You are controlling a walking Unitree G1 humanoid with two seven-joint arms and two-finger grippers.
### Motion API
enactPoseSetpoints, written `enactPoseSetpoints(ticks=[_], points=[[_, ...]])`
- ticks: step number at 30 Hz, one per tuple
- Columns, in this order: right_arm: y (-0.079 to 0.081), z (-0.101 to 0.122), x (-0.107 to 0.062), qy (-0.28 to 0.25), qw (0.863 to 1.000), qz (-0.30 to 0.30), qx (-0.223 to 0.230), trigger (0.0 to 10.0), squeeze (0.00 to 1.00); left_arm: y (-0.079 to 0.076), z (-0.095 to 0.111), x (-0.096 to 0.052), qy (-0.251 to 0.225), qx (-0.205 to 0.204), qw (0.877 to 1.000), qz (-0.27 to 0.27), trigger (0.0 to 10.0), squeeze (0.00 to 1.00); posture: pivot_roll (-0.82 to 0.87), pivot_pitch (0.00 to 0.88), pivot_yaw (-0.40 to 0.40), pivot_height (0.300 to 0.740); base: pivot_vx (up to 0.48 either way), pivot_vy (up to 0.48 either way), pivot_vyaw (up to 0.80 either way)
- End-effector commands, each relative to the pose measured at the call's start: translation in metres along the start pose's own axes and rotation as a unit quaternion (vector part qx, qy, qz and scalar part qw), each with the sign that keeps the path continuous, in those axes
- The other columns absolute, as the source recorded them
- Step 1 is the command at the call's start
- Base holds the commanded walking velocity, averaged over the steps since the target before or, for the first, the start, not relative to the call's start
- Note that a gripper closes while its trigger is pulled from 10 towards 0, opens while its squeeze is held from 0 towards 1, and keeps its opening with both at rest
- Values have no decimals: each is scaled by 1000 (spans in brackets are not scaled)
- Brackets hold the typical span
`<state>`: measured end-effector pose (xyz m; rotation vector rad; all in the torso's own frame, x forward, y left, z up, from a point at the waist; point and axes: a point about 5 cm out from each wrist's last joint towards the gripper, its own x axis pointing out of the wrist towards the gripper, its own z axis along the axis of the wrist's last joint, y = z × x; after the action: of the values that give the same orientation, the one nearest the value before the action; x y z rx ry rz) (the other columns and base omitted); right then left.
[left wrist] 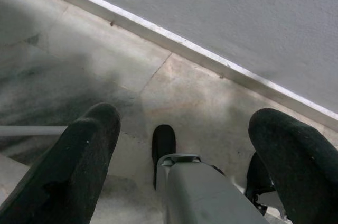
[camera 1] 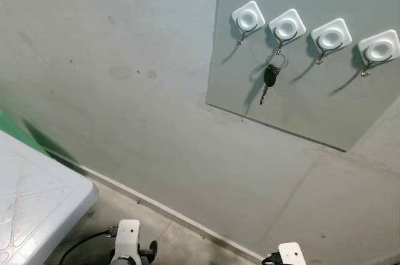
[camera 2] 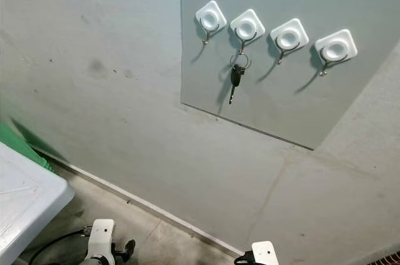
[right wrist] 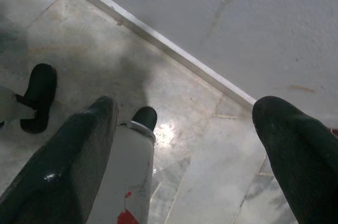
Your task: Hang keys on a hook
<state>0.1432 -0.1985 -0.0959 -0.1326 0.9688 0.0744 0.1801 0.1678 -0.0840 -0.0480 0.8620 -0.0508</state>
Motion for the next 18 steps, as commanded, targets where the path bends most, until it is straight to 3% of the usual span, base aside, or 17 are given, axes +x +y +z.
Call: enactPoseSetpoints(ticks=[1, 18], points=[[-1, 2, 1, -1, 1000, -1, -3, 10000, 0, 1, 2, 1, 1, 3, 1000, 1, 10000, 0, 13, 0, -28, 740, 0, 0, 800], [3, 4, 2, 0, 1000, 7, -12, 10000, 0, 0, 4, 1, 3, 8, 1000, -1, 10000, 0, 14, 0, -29, 740, 0, 0, 800]])
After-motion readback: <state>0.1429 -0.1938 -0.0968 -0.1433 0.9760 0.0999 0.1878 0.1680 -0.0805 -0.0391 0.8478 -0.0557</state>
